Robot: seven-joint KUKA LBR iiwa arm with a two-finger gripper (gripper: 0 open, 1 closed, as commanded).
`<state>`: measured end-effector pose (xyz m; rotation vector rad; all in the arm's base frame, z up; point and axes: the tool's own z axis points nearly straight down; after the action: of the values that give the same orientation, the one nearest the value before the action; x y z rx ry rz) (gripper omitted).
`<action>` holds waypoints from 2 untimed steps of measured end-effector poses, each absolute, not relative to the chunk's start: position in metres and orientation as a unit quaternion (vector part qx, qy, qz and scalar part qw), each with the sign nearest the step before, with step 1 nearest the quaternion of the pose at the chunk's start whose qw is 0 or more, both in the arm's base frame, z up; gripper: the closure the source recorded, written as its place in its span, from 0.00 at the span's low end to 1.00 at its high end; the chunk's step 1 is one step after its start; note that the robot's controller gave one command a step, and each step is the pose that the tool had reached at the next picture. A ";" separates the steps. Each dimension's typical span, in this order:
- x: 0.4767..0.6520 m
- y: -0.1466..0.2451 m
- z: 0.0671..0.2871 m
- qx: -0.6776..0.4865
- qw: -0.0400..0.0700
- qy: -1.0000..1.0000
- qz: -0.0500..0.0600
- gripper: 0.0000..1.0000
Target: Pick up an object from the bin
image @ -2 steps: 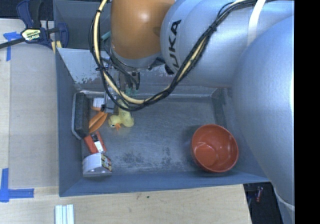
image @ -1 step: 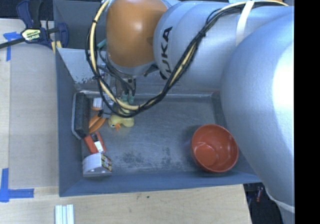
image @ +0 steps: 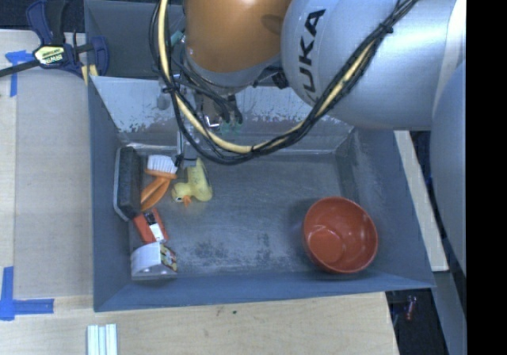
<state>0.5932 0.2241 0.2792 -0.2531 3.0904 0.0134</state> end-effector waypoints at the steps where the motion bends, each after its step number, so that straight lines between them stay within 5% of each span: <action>1: 0.560 0.233 0.155 -0.092 0.014 0.996 0.003 0.00; 2: 0.597 0.242 0.210 -0.112 0.029 0.993 0.006 0.00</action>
Offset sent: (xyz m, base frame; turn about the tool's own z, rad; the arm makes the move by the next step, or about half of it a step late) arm 0.0050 0.0183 -0.0688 -0.0642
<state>0.5974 0.2419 0.2101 -0.3466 3.0633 0.0179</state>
